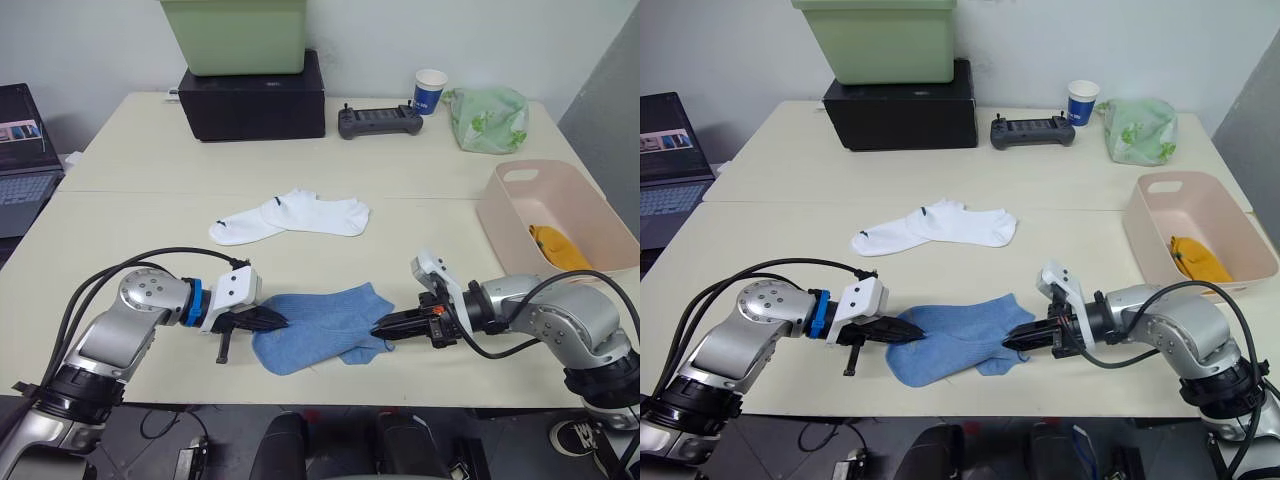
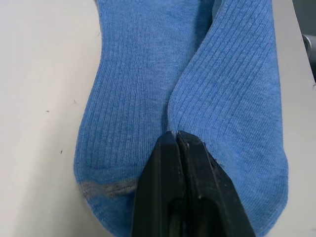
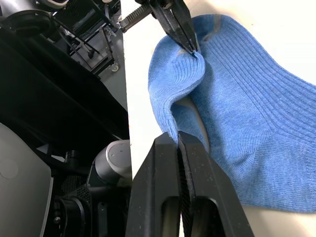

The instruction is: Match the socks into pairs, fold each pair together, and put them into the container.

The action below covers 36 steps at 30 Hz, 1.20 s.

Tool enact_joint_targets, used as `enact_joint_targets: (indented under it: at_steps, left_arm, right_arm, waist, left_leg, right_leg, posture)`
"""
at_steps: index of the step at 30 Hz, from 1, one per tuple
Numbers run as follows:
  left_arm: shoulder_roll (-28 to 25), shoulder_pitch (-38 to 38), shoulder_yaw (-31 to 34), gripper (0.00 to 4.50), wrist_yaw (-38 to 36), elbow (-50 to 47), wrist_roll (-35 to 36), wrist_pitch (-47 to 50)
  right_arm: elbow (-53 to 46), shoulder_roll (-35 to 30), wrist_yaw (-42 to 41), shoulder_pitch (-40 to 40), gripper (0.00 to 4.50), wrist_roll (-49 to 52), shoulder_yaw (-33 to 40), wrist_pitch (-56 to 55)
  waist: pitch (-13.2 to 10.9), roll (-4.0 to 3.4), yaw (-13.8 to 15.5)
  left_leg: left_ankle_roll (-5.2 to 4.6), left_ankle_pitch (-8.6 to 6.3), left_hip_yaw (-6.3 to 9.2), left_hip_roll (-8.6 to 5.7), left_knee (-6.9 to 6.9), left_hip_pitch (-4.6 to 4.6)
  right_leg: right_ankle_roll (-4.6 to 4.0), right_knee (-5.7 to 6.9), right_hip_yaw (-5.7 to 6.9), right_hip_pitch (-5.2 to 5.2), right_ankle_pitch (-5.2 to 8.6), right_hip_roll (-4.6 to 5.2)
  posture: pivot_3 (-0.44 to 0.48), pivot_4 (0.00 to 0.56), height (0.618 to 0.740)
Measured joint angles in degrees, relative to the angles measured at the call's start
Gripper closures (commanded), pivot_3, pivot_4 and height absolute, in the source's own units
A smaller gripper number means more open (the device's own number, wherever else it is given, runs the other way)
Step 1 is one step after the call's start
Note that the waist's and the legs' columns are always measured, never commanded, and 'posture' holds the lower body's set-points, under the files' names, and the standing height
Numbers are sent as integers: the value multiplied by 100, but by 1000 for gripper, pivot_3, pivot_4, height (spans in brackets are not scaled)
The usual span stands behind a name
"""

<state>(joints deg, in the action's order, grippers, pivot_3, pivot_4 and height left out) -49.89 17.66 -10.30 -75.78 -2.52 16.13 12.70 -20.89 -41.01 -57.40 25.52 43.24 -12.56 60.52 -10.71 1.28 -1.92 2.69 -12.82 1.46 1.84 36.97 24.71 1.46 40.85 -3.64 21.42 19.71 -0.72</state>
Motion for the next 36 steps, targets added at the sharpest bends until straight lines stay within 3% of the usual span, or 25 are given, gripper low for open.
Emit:
enact_joint_targets:
  at_steps: [10,20,25,36]
  left_arm:
    - [-48,-1170,1202,4479,793,-1526,797,1126]
    - [-157,-1601,1427,4479,1032,-1887,908,1245]
    - [-77,-1871,2295,4479,1513,-2455,2003,2313]
    - [398,-2175,2351,4479,2488,-2798,2434,2988]
  right_arm:
    - [-9,-155,-72,121,4500,33,120,-14]
    - [-76,-230,-367,291,4500,15,41,-125]
    - [-10,-289,-444,773,4500,-128,21,-223]
    - [1469,-146,-1287,1362,4500,-1300,-955,-1153]
  waist:
    - [0,0,-1]
    - [0,0,-4]
    - [-1,0,-7]
    - [-1,0,5]
  left_leg:
    - [0,0,5,7,0,-1]
    - [0,0,5,4,0,-1]
    - [0,0,9,7,0,-3]
    - [1,0,7,3,1,-2]
  right_leg:
    - [0,1,-1,-2,0,19]
    - [0,1,0,-1,0,22]
    - [0,2,4,-4,0,23]
    - [-1,1,3,-3,0,30]
  posture:
    - [0,150,740]
    - [0,150,740]
    - [0,150,740]
    - [0,150,740]
